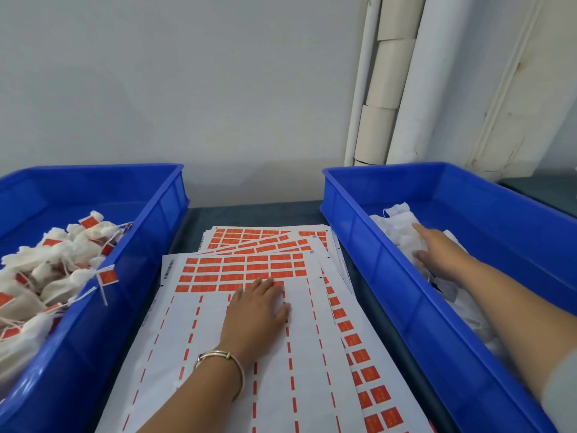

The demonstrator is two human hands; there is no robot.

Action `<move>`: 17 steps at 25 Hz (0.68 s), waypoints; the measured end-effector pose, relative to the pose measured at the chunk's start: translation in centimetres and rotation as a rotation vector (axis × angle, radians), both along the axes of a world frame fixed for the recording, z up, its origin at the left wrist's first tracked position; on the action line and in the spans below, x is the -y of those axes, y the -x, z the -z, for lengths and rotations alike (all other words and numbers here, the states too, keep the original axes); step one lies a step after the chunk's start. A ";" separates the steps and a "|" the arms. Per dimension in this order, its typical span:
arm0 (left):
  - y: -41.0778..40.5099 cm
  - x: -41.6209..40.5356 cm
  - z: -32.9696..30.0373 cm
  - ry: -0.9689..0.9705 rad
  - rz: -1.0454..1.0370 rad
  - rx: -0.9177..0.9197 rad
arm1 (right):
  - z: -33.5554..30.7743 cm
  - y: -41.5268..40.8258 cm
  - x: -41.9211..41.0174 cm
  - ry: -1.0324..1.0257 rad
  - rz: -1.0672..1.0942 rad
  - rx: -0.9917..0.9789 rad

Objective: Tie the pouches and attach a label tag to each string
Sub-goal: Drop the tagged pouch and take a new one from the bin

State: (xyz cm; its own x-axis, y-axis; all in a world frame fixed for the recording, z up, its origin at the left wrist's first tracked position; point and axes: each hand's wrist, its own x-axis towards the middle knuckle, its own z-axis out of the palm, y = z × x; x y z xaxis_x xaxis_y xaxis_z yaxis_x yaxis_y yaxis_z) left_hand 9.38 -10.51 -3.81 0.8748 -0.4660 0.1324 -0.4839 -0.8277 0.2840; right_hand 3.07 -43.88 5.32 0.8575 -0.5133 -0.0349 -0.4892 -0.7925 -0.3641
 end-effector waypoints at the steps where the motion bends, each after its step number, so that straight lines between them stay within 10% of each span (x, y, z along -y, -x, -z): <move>1: 0.0 0.0 0.0 0.004 0.001 -0.003 | -0.1 -0.2 -0.1 -0.032 0.003 0.019; 17: -0.1 0.0 -0.3 0.102 -0.020 -0.003 | -11.1 1.4 -7.0 0.110 -0.053 0.812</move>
